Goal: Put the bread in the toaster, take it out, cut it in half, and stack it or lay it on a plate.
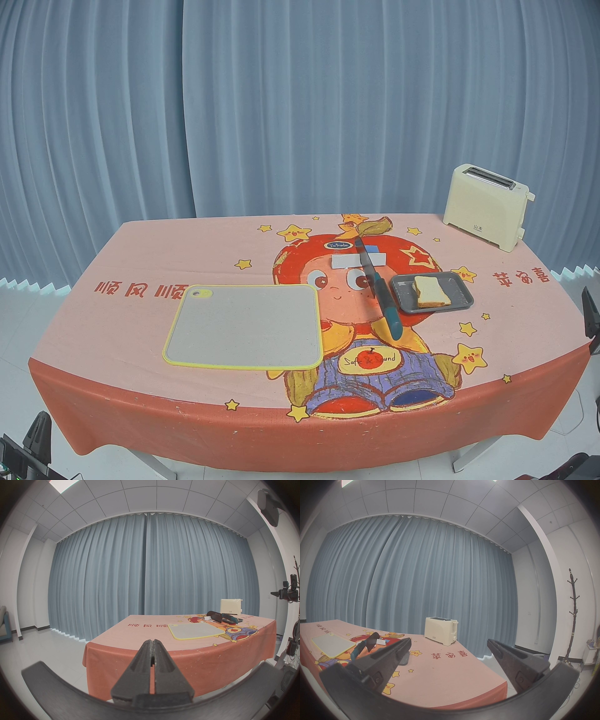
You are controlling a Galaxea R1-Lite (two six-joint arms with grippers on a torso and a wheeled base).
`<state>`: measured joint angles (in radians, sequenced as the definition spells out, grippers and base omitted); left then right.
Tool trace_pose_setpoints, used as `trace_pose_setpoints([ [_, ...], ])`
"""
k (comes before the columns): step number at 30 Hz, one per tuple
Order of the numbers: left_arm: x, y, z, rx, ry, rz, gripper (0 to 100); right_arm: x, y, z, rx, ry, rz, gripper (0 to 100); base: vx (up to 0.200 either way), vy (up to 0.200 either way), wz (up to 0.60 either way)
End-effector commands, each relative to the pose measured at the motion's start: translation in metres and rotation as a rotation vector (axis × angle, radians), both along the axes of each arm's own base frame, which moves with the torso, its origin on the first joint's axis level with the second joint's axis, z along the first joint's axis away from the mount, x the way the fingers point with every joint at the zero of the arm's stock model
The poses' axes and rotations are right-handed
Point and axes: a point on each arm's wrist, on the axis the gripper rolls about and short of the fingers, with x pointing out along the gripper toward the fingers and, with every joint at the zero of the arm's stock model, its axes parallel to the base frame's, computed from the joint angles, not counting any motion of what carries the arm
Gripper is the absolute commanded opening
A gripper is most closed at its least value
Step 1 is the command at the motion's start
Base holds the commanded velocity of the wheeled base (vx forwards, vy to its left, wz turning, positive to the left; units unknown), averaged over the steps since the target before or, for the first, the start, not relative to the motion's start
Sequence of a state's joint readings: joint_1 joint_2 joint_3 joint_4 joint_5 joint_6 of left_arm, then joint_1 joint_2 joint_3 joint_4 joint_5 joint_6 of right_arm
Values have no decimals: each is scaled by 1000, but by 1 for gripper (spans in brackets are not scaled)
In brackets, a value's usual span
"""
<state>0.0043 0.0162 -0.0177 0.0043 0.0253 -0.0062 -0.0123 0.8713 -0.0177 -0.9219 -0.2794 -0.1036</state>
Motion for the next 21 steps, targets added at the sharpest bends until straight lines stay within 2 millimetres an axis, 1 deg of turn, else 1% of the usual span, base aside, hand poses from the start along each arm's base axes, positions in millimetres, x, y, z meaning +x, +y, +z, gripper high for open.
trace_pose_setpoints([
  [1,0,0,-5,0,2,1,0,-10,0,-1,-2,-25,8,100,0,0,0],
  [14,0,0,-5,0,0,1,0,-25,1,-5,-2,-25,14,100,0,0,0],
  [21,0,0,-5,0,0,1,0,-25,0,-2,-2,-27,5,100,0,0,0],
])
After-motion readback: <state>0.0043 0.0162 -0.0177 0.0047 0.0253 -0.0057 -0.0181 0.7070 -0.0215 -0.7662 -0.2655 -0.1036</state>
